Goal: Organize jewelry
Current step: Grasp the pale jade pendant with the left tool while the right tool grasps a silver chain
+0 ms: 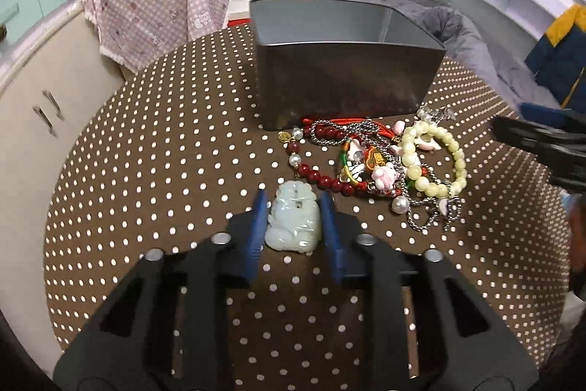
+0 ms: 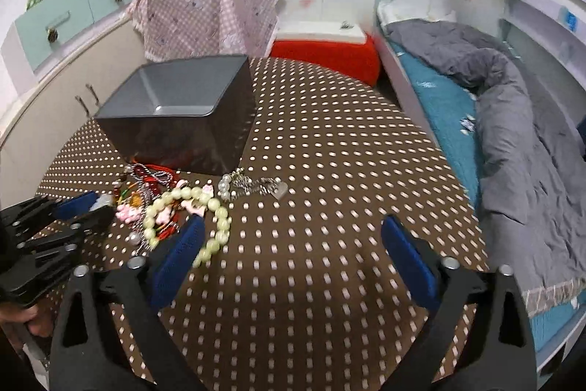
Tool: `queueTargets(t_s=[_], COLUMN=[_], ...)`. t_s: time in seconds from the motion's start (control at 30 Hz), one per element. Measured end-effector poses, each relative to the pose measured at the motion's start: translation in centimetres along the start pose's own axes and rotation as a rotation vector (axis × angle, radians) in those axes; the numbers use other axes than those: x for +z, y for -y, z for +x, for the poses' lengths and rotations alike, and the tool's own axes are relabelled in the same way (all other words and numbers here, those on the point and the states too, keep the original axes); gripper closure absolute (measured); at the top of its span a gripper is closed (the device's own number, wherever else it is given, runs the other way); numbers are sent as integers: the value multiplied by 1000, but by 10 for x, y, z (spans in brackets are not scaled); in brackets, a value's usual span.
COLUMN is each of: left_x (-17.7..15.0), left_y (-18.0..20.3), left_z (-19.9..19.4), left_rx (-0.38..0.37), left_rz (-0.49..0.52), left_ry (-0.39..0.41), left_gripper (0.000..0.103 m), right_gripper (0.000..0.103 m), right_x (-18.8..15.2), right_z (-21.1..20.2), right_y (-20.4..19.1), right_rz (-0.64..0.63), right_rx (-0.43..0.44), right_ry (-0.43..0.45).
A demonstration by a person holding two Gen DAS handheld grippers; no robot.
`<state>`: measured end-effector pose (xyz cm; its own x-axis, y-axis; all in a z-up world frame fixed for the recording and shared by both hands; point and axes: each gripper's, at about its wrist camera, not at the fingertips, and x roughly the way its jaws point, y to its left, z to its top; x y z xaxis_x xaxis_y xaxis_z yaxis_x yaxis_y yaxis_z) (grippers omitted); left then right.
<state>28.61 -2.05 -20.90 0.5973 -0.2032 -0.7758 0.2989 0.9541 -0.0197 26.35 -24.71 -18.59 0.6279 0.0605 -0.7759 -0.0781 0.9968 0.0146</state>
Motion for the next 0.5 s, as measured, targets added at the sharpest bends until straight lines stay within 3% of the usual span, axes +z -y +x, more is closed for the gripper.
queueTargets(t_s=[0.07, 0.23, 0.37, 0.4, 0.47, 0.5], left_x=[-3, -19, -21, -20, -19, -18], left_y=[-2, 3, 2, 3, 2, 0], left_z=[-4, -11, -14, -15, -16, -17], left_rx=[-43, -63, -62, -63, -63, -63], left_rz=[-46, -71, -89, -91, -89, -88], left_ry=[-3, 0, 4, 4, 7, 10], left_gripper=[75, 75, 75, 75, 75, 75], right_gripper=[23, 34, 48, 54, 87, 92], right_x=[6, 14, 6, 4, 1, -1], right_z=[10, 40, 55, 54, 51, 50], right_y=[0, -8, -18, -18, -17, -14], right_rz=[-16, -65, -143, -144, -161, -155], right_rx=[19, 99, 60, 67, 57, 67], right_ry=[-7, -50, -61, -62, -62, -63])
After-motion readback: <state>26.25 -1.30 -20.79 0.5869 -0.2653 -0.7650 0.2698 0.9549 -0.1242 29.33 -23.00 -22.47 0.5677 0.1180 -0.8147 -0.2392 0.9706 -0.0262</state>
